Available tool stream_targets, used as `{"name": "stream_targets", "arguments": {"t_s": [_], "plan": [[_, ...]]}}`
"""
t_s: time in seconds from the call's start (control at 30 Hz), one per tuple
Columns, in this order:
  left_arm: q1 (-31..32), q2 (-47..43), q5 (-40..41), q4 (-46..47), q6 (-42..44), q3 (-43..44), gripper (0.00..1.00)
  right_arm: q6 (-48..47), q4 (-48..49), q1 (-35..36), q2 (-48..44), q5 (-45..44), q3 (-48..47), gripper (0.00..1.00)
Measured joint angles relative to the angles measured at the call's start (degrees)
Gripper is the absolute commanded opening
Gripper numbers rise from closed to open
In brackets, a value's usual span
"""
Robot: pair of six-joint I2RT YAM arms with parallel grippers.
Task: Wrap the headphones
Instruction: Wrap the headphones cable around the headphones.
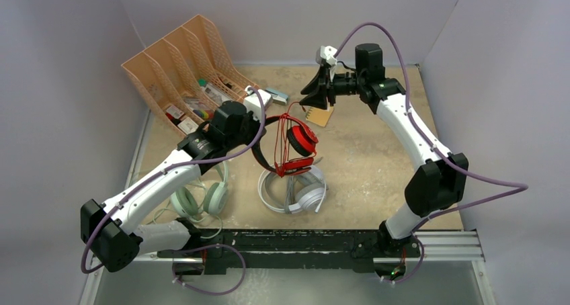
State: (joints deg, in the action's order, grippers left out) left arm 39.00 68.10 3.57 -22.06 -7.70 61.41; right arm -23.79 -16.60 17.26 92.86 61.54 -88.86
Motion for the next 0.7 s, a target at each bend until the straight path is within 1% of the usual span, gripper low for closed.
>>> {"name": "stream_targets", "arguments": {"t_s": [0.17,0.27,0.3,0.43,0.6,0.7], "plan": [[0.0,0.0,0.0,0.0,0.0,0.0,0.0,0.0,0.5,0.0,0.7,0.8,0.2,0.36],[0.0,-0.1,-0.1,0.0,0.0,0.0,0.0,0.0,0.7,0.0,0.9,1.1,0.2,0.28],[0.0,-0.1,-0.1,0.0,0.0,0.0,0.0,-0.1,0.7,0.0,0.9,1.1,0.3,0.27],[0.0,-0.1,-0.2,0.0,0.0,0.0,0.0,-0.1,0.9,0.0,0.9,1.1,0.3,0.26],[0.0,-0.2,-0.2,0.0,0.0,0.0,0.0,0.0,1.8,0.1,0.9,1.2,0.6,0.31],[0.0,-0.2,-0.3,0.0,0.0,0.0,0.0,0.0,2.3,0.1,0.9,1.3,1.0,0.31]]}}
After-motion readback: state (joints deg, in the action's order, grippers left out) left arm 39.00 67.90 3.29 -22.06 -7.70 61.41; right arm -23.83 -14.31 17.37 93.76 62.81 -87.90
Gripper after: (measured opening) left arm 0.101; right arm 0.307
